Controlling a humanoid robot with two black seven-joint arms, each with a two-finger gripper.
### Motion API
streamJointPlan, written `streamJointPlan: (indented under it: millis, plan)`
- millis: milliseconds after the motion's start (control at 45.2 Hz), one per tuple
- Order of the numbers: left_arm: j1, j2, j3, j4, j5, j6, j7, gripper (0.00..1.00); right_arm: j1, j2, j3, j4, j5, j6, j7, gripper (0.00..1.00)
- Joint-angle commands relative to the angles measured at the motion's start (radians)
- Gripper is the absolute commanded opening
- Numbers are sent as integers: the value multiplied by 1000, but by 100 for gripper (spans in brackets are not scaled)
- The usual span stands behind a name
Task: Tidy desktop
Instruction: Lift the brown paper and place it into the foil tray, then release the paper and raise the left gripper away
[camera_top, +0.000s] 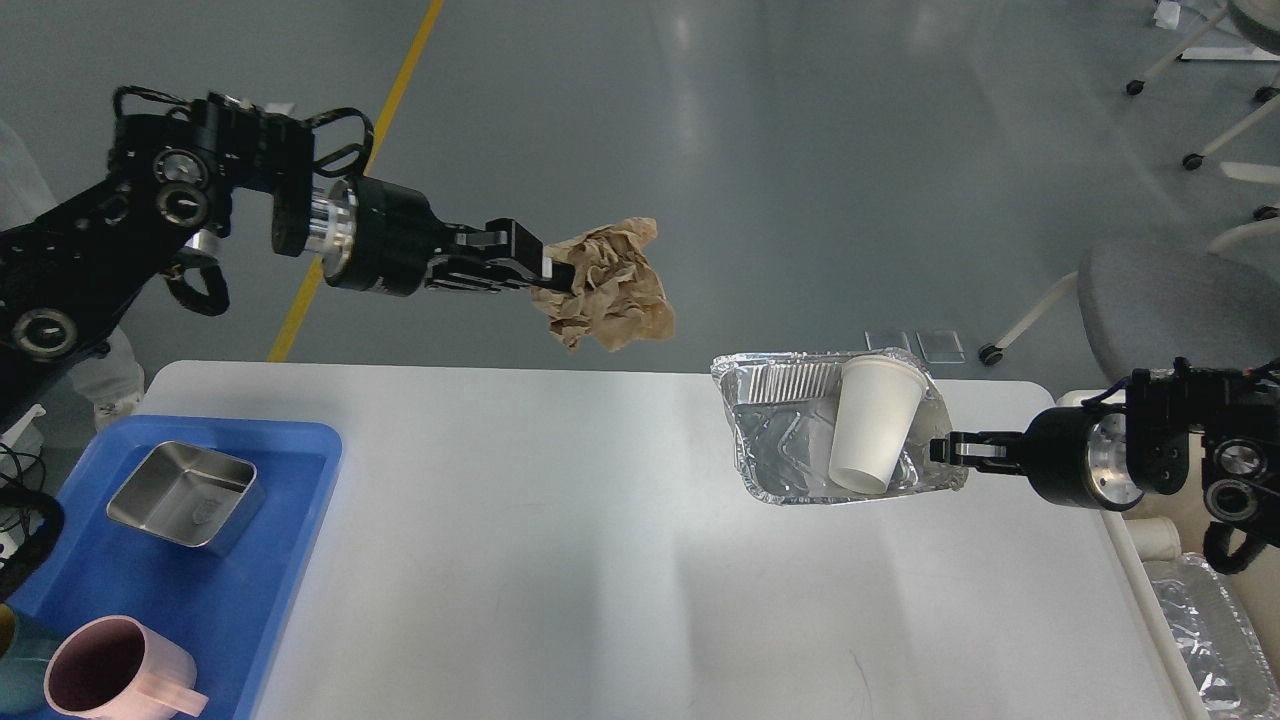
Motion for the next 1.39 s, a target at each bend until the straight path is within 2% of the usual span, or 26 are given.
streamJointPlan:
  millis: [0, 177, 376, 663, 818, 1105, 1370]
  plan:
    - [-29, -115, 68, 65, 25, 1, 0, 4, 0, 1, 0, 0, 0, 0, 0, 0]
    - [-71, -254, 88, 147, 59, 25, -2, 4, 0, 4, 0, 0, 2, 0, 0, 0]
    - [-114, -351, 89, 217, 60, 43, -2, 4, 0, 5, 0, 0, 2, 0, 2, 0]
    - [-111, -408, 119, 250, 96, 54, 2, 7, -2, 4, 0, 2, 2, 0, 2, 0]
    - [-107, -408, 162, 253, 94, 117, 2, 13, -2, 1, 0, 9, 2, 1, 6, 0]
    - [-105, -445, 165, 286, 94, 154, 2, 22, 0, 1, 6, 22, 5, 1, 9, 0]
    - [-105, -463, 168, 286, 90, 157, 28, 47, -2, 1, 11, 20, 5, 1, 9, 0]
